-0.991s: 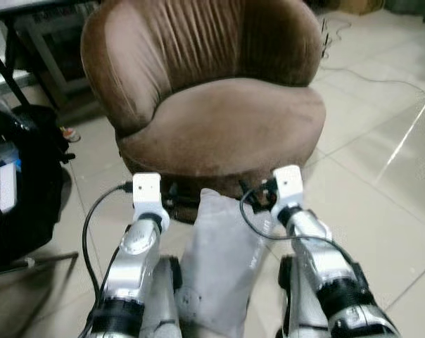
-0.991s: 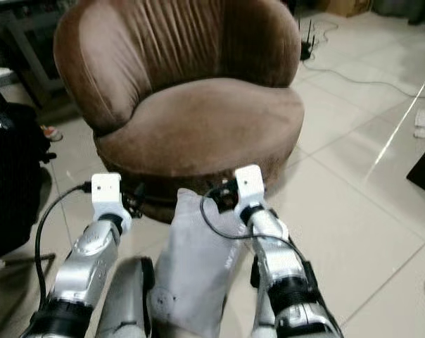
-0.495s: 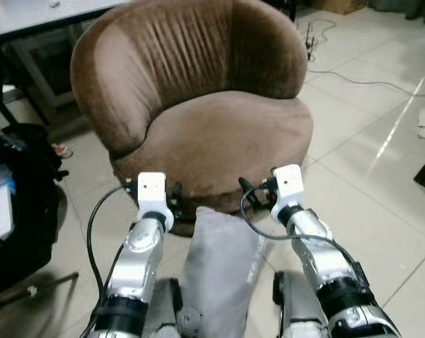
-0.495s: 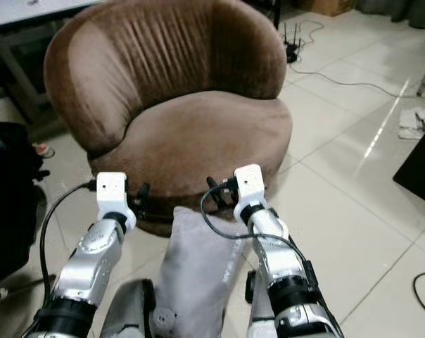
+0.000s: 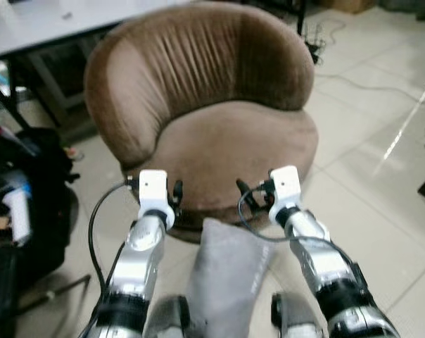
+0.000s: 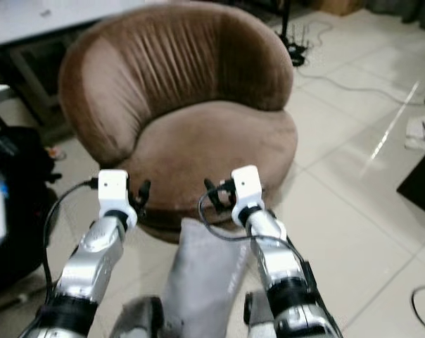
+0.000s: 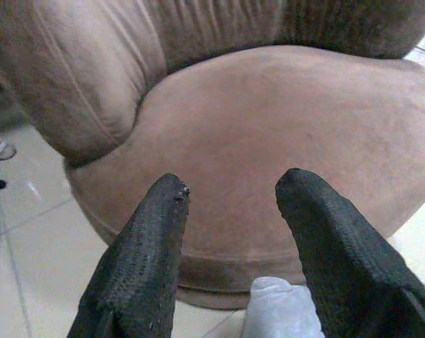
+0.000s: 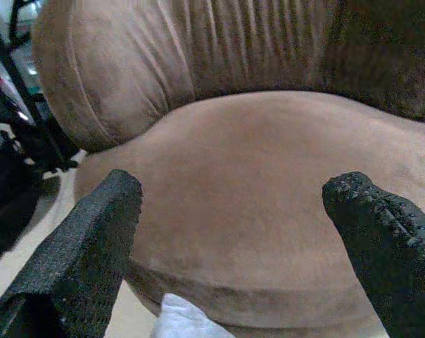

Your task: Move the pillow to the sofa from floor

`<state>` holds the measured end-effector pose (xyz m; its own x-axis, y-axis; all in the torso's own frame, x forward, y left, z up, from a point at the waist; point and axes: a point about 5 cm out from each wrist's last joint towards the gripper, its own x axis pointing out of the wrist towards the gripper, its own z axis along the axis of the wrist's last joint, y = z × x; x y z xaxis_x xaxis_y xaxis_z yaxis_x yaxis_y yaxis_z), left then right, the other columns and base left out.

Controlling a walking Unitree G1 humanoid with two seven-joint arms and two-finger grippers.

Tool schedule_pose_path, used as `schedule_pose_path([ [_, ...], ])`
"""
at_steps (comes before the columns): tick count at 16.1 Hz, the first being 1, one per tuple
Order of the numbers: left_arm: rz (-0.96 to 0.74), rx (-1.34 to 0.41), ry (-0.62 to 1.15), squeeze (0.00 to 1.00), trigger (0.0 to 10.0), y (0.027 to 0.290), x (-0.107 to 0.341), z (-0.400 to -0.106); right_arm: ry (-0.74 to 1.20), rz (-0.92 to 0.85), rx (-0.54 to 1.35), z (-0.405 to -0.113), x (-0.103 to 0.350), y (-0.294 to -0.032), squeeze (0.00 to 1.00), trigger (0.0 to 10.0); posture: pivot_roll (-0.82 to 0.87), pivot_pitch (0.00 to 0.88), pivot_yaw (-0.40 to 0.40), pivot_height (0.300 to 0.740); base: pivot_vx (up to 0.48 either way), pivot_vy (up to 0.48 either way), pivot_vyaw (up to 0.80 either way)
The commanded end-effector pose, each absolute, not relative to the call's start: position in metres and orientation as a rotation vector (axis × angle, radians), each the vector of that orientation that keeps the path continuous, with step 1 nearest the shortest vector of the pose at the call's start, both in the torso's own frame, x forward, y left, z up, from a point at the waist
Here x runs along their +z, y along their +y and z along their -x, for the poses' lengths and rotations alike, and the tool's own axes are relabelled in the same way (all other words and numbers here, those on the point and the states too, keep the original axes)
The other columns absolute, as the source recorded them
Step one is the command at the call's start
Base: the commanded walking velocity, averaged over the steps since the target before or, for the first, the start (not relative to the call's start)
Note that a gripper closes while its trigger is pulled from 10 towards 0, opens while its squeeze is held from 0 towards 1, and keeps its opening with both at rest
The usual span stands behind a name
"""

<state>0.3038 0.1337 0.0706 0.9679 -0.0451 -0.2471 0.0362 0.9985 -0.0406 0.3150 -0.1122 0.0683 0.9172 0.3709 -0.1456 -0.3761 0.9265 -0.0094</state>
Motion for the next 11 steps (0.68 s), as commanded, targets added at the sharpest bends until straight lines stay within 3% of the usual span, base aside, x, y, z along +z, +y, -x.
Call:
schedule_pose_path([
  [1,0.020,-0.032,0.240,0.00,10.0,0.134,0.072,-0.305,0.134,0.041,0.398,-0.314,0.071,-0.106,0.00,10.0,-0.16,0.000,0.100,0.715,0.000,0.000,0.00],
  [4,0.015,-0.036,0.247,0.00,10.0,0.133,0.071,-0.304,0.137,0.036,0.402,-0.313,0.070,-0.103,0.00,10.0,-0.16,0.000,0.102,0.740,0.000,0.000,0.00],
  [11,0.005,-0.054,0.229,0.00,10.0,0.129,0.076,-0.309,0.134,0.030,0.411,-0.317,0.072,-0.096,0.00,10.0,-0.16,0.000,0.105,0.740,0.000,0.000,0.00],
])
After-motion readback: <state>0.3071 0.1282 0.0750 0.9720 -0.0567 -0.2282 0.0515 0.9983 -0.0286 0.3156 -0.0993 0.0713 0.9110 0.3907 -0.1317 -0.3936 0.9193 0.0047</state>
